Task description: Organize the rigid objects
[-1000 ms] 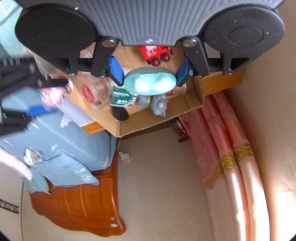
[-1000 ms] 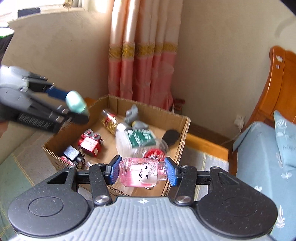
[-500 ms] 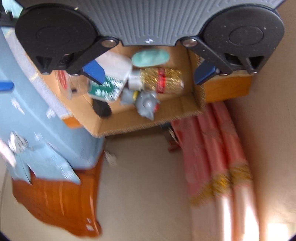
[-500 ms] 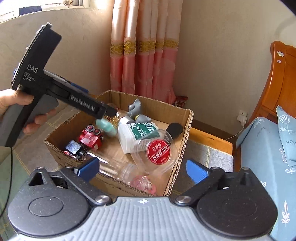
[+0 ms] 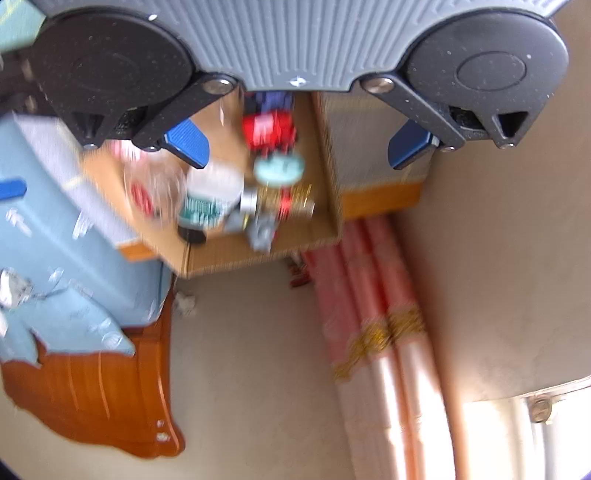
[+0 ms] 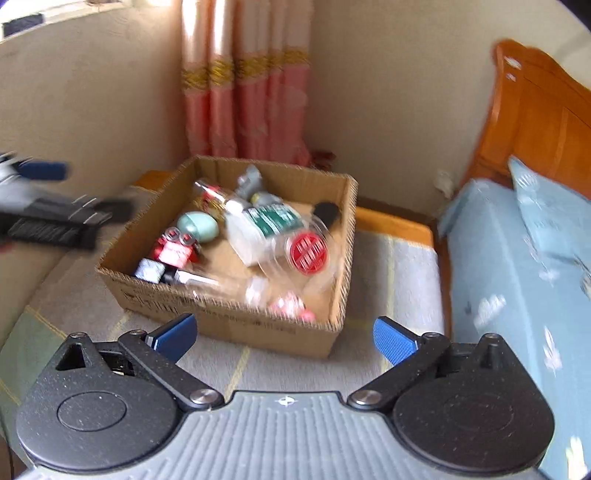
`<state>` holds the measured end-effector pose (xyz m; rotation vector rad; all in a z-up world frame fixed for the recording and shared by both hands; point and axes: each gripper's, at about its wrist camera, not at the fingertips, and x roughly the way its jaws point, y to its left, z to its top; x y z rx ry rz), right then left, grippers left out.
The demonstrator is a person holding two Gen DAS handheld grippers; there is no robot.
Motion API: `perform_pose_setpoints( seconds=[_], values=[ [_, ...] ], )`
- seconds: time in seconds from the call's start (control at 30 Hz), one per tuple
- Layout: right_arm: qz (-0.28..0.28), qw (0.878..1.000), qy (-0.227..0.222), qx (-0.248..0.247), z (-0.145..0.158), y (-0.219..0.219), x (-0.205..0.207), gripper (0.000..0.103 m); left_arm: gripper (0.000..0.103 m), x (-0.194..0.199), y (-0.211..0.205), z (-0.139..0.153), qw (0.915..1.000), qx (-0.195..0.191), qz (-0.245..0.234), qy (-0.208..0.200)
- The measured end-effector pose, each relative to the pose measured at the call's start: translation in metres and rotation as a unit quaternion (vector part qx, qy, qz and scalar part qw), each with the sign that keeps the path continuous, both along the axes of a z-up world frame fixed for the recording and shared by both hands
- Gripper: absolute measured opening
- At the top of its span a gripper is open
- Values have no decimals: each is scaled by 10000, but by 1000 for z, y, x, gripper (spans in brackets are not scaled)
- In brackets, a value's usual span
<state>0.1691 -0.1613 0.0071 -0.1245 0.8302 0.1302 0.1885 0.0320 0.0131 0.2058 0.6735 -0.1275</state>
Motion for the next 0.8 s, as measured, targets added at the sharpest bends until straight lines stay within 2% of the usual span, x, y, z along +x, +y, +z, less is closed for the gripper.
perform_pose_setpoints(
  seconds=[0.1, 0.23, 0.33, 0.5, 0.8],
  values=[
    [-393, 9991, 97, 100, -10, 1, -15, 103, 102, -30, -4, -7, 9993, 101, 218, 291],
    [-797, 9948, 412, 492, -26, 0, -38, 103, 102, -62, 0, -12, 9973, -176, 512, 502],
    [-1016, 9928, 413, 491, -27, 1, -54, 103, 102, -77, 6, -12, 9950, -363, 667, 643],
    [-1097, 9936, 129, 217, -12, 4, -73, 103, 102, -93, 5, -2, 9948, -445, 727, 562],
    [-1097, 9936, -179, 221, 8, 5, -85, 103, 102, -103, -8, 7, 9964, -338, 694, 363]
  ],
)
